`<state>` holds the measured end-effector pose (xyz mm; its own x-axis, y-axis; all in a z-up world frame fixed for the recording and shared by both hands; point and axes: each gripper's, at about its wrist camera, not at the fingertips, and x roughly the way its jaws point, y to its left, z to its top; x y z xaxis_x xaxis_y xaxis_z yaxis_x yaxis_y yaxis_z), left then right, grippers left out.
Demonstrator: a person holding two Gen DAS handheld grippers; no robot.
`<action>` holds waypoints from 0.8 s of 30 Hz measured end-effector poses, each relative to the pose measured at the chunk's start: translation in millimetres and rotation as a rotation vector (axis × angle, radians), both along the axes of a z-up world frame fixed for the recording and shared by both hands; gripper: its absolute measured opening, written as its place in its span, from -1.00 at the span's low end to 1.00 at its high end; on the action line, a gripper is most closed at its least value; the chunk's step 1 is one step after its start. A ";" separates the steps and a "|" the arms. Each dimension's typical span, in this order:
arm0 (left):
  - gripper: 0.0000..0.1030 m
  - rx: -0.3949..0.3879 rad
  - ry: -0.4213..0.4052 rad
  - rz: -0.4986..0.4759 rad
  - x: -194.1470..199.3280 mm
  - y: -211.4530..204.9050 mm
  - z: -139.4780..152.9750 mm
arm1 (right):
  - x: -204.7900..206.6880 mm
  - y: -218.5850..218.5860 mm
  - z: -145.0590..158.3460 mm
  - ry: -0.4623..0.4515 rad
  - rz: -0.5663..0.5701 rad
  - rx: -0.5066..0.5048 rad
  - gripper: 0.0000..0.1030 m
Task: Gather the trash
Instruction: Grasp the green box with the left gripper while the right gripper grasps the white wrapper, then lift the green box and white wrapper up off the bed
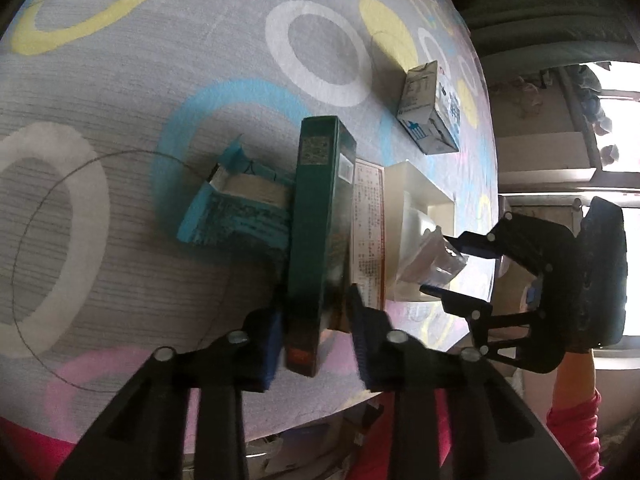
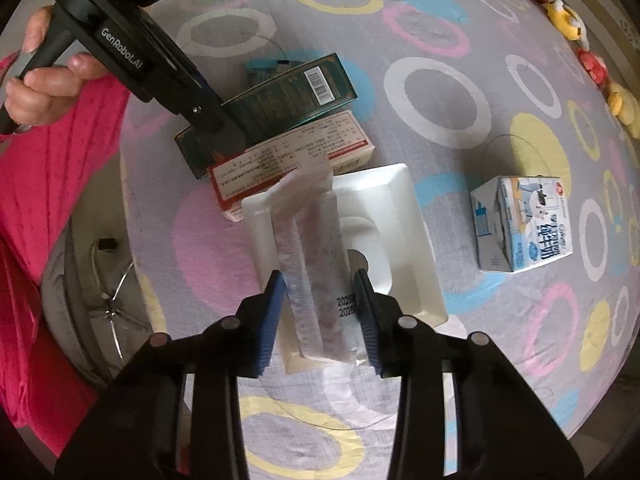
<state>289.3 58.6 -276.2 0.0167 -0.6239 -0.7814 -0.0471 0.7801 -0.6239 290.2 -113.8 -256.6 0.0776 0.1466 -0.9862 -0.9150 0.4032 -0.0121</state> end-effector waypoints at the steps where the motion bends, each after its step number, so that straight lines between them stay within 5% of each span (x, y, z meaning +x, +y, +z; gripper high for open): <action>1: -0.54 0.005 0.000 -0.003 0.4 -0.4 0.4 | 0.2 -0.6 -0.1 0.000 -0.001 0.000 -0.30; 17: -0.67 0.111 -0.005 -0.013 -1.0 -11.9 10.0 | -12.6 -8.2 7.0 -0.119 -0.175 0.004 -0.67; 24: -0.67 0.117 -0.040 -0.016 -3.0 -8.1 26.2 | -5.3 -24.5 21.5 -0.098 -0.311 0.074 -0.71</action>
